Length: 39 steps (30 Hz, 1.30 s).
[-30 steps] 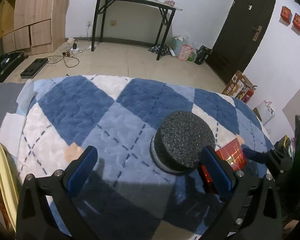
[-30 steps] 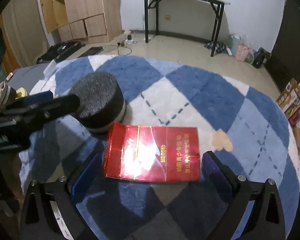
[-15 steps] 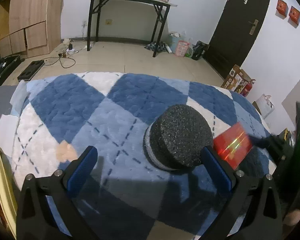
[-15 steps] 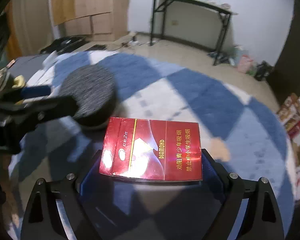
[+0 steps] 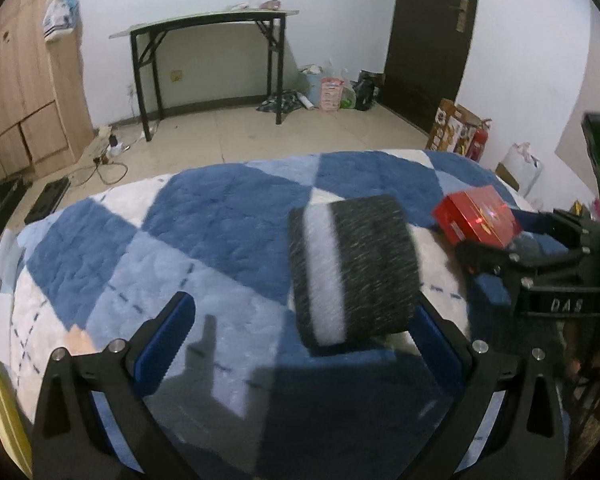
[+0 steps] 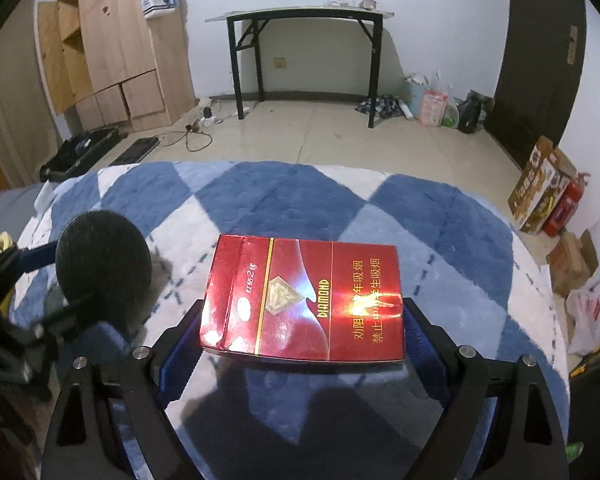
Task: Organize rigid objects
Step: 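Grasp the red Diamond pack with the right gripper while the left grasps a black foam cylinder, then carry the Diamond pack and foam cylinder over the yellow basin and release them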
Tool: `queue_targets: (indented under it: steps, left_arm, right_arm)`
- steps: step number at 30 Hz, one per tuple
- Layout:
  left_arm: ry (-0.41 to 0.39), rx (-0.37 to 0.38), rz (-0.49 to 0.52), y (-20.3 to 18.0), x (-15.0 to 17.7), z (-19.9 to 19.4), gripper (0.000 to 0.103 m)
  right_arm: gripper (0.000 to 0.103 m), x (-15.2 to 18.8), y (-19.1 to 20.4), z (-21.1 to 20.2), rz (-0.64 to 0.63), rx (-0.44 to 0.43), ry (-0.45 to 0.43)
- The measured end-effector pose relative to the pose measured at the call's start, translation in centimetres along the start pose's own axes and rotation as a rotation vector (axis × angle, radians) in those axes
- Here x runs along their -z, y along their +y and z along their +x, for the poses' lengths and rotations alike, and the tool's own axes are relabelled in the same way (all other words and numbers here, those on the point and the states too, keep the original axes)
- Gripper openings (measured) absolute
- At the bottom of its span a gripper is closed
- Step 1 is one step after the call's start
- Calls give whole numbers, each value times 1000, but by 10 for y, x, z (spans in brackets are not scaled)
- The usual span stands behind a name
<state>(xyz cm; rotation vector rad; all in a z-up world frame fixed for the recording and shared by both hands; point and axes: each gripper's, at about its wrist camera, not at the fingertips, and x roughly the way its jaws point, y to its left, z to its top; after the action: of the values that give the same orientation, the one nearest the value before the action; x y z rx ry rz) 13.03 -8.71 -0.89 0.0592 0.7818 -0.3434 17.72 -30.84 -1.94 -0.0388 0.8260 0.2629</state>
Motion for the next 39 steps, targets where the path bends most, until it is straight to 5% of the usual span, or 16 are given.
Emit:
queue_targets:
  steps: [5, 8, 9, 11, 16, 21, 26, 30, 35, 39]
  left_arm:
    - [45, 56, -22, -13, -3, 16, 103]
    - [5, 53, 6, -21, -3, 16, 103]
    - [-10, 46, 1, -21, -3, 15, 97]
    - [-37, 59, -30, -16, -4, 11, 53]
    - [-79, 66, -56, -2, -7, -15, 51]
    - [-180, 11, -62, 39, -19, -103, 51]
    - [-255, -199, -10, 125, -3, -229, 51]
    - [-222, -331, -176, 203, 44, -292, 51]
    - [-109, -416, -286, 249, 94, -281, 51]
    - [-6, -362, -382, 275, 121, -238, 51]
  right_arm:
    - [91, 0, -6, 0, 23, -5, 0]
    - [91, 0, -9, -1, 28, -3, -4]
    - [91, -1, -8, -1, 29, -1, -4]
    - [91, 0, -8, 0, 22, 0, 0]
    - [91, 0, 1, -2, 3, -1, 1]
    - [91, -6, 24, -28, -49, -61, -55]
    - [91, -14, 96, -69, -238, -220, -136]
    - [91, -8, 176, -94, -421, -358, -187]
    - [91, 8, 289, -107, -688, -550, -155]
    - [91, 15, 357, -92, -849, -575, -112]
